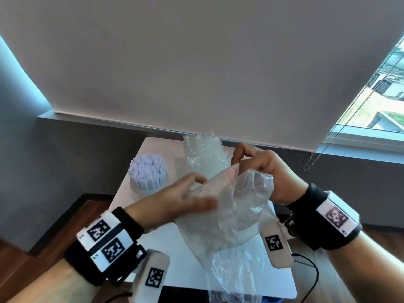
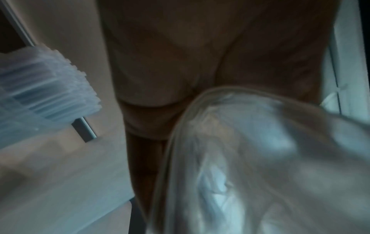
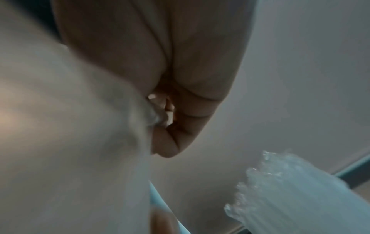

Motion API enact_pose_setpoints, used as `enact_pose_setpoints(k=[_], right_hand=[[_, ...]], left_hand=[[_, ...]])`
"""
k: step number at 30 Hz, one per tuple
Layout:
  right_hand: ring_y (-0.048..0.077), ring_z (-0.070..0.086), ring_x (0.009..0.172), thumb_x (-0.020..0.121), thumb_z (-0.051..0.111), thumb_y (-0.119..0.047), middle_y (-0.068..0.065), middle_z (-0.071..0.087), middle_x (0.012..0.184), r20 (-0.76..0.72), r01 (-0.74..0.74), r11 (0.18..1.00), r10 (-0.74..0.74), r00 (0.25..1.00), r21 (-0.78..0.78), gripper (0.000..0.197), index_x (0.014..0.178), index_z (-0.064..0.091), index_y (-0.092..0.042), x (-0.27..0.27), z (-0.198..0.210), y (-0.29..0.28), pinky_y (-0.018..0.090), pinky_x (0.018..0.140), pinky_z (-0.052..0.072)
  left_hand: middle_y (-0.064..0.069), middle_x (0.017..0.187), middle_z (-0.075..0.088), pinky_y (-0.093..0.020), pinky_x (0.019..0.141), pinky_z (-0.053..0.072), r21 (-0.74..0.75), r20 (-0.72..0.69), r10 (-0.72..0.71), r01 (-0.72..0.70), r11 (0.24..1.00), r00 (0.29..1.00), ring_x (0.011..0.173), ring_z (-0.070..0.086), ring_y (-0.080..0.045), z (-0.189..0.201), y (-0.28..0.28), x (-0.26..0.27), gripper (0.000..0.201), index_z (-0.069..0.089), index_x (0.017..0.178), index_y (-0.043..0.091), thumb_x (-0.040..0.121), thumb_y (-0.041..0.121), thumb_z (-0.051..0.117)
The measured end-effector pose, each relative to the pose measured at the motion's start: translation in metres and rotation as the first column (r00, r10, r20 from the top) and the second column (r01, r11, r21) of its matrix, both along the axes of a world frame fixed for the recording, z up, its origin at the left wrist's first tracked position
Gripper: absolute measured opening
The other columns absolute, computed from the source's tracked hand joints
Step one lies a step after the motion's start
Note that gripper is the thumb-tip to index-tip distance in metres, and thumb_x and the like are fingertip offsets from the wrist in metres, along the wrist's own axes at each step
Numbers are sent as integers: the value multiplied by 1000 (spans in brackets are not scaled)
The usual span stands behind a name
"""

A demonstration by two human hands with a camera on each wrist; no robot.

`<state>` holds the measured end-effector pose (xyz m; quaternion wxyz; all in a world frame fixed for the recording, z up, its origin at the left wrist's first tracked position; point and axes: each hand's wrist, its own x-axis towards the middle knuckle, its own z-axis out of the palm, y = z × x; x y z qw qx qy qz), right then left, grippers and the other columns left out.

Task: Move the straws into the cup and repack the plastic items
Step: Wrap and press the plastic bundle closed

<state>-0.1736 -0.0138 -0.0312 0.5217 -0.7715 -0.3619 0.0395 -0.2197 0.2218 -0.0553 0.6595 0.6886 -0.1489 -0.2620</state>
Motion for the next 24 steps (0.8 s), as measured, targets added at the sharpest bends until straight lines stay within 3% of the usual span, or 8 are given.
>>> enact_pose_setpoints(k=[2,4,7,10,14,17,20,24], right_hand=[[13,56,72,67,80,-3,1,55,86,6,-13,999,13,1000,32,14,70,76,-17,-1,10,7,28,66,46],[13,61,78,74,76,-5,1,63,89,-37,26,992,-21,999,127,21,92,76,-16,-1,10,10,26,74,48],[24,62,98,76,78,-32,10,65,111,-398,100,933,50,916,347,57,127,60,-16,2,-10,2,37,87,51],[30,58,107,60,84,-60,17,62,119,-608,90,895,220,763,437,97,134,52,-6,-3,-39,0,47,97,43],[33,62,102,74,82,-33,21,67,111,-506,136,911,89,858,390,65,118,59,8,-17,-41,24,45,90,50],[28,69,91,76,80,-17,17,73,100,-491,287,880,-71,868,379,40,109,66,2,-16,-26,23,37,77,57],[20,69,93,77,71,-6,8,73,102,-387,259,918,-131,913,300,43,118,61,-1,-13,-25,15,31,79,56],[34,57,86,71,81,-5,22,62,96,-360,234,895,-90,929,380,39,108,69,-6,-7,-38,10,48,75,47]], left_hand=[[-1,105,75,-35,90,57,120,66,-74,66,991,995,98,71,-19,-2,-10,-3,43,68,111,14,73,21,86],[-9,100,76,-41,91,56,84,79,23,-30,996,997,95,72,-26,-7,-14,-5,34,72,103,3,71,1,84],[-15,96,76,-40,83,59,-92,79,226,-219,971,971,89,73,-29,-11,-14,-8,31,74,95,-1,67,-8,83],[-18,97,75,-36,77,58,-271,15,421,-401,875,907,89,73,-32,-13,-15,-5,36,72,98,-2,64,-6,83],[-9,102,75,-35,81,58,-255,123,538,-498,829,834,97,72,-27,-8,-28,-3,40,67,111,4,74,-1,79],[-4,115,72,-28,87,55,-244,159,401,-358,901,902,108,68,-21,-3,-26,-3,47,57,128,13,84,11,72],[4,123,67,-23,85,54,-262,159,338,-290,920,928,113,65,-13,-1,-16,1,52,43,140,32,94,12,60],[-3,110,72,-47,82,58,-310,18,383,-359,880,924,100,67,-24,-1,-16,3,50,69,112,33,96,-7,44]])
